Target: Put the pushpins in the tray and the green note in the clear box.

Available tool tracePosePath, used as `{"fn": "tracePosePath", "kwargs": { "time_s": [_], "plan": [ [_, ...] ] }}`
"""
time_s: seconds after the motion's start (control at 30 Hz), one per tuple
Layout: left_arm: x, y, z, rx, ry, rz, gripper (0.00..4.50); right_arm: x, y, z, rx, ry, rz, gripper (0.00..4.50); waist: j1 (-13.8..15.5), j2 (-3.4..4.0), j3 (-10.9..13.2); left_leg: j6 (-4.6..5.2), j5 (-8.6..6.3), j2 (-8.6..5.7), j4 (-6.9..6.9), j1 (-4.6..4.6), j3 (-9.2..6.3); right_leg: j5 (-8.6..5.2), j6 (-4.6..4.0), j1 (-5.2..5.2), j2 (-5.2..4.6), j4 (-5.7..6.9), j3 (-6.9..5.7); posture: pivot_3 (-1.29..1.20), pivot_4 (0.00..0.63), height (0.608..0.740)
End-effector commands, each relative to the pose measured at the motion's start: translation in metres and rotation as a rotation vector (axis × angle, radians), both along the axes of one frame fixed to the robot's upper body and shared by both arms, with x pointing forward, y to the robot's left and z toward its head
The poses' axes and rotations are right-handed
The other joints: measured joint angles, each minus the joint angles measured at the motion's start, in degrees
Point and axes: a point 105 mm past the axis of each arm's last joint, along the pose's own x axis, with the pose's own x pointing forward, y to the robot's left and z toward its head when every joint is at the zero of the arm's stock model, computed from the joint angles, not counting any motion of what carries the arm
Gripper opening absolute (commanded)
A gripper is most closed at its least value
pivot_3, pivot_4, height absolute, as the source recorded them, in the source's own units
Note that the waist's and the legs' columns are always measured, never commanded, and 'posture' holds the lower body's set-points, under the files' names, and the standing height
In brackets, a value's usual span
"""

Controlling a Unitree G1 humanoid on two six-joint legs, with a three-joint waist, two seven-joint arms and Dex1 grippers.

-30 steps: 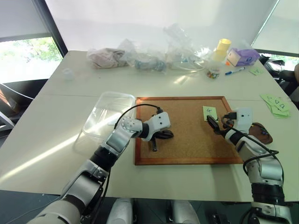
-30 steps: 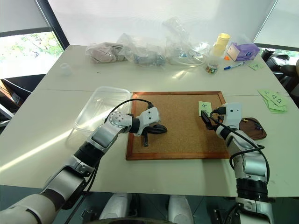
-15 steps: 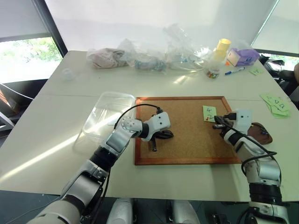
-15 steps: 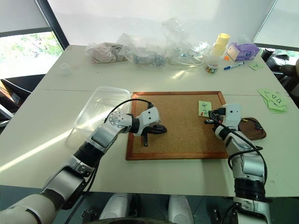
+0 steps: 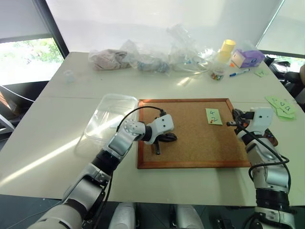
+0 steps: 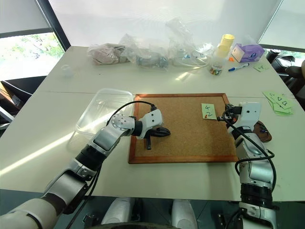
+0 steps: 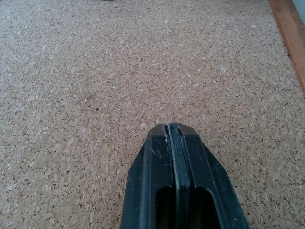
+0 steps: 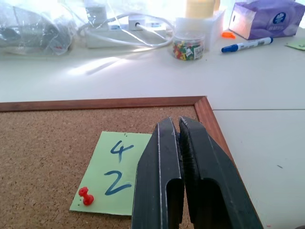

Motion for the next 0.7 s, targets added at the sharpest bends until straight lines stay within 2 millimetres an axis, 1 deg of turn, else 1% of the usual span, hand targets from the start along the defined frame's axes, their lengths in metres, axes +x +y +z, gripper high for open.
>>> {"fn": "tracePosePath", "kwargs": {
  "time_s": [0.03, 0.13, 0.17, 0.33, 0.43, 0.7],
  "plan": [
    [-0.005, 0.0, -0.016, 0.06, 0.04, -0.007, 0.0, -0.011, -0.028, 0.014, 0.033, -0.066, -0.137, 0.12, 0.06, 0.0, 0.0, 0.0, 0.0, 0.0, 0.0, 0.0, 0.0, 0.0, 0.0, 0.0, 0.0, 0.0, 0.0, 0.0, 0.15, 0.737],
    [-0.005, 0.001, -0.017, 0.061, 0.04, -0.005, 0.0, -0.025, -0.056, 0.009, 0.027, -0.038, -0.268, 0.12, 0.05, 0.0, 0.0, 0.0, 0.0, 0.01, 0.0, -0.01, 0.0, -0.01, -0.02, 0.0, -0.01, 0.0, 0.0, 0.0, 0.15, 0.737],
    [-0.005, 0.001, -0.017, 0.062, 0.04, -0.006, 0.0, -0.029, -0.065, 0.004, 0.023, -0.012, -0.3, 0.12, 0.0, 0.0, 0.0, 0.0, 0.0, 0.01, 0.0, -0.01, -0.01, -0.01, -0.02, 0.01, -0.01, -0.01, 0.0, 0.0, 0.15, 0.737],
    [-0.008, -0.002, -0.018, 0.058, 0.044, -0.019, 0.0, -0.038, -0.086, -0.016, 0.008, 0.102, -0.359, 0.12, -0.21, 0.01, -0.01, 0.0, 0.0, 0.01, 0.0, 0.08, 0.0, -0.03, -0.05, 0.07, -0.01, -0.01, 0.0, 0.0, 0.15, 0.737],
    [-0.008, -0.002, -0.018, 0.057, 0.043, -0.021, 0.0, -0.038, -0.092, -0.02, 0.012, 0.13, -0.378, 0.12, -0.15, 0.01, -0.01, 0.0, 0.0, 0.03, 0.0, 0.1, 0.0, -0.03, -0.05, 0.09, -0.01, -0.01, 0.01, 0.0, 0.15, 0.737],
    [-0.007, -0.002, -0.017, 0.057, 0.041, -0.016, 0.0, -0.041, -0.096, -0.031, 0.042, 0.168, -0.376, 0.12, -0.06, 0.01, -0.01, 0.01, -0.01, 0.04, -0.01, 0.1, -0.02, -0.03, -0.05, 0.12, -0.02, -0.02, 0.01, 0.0, 0.15, 0.737]
  ]
}}
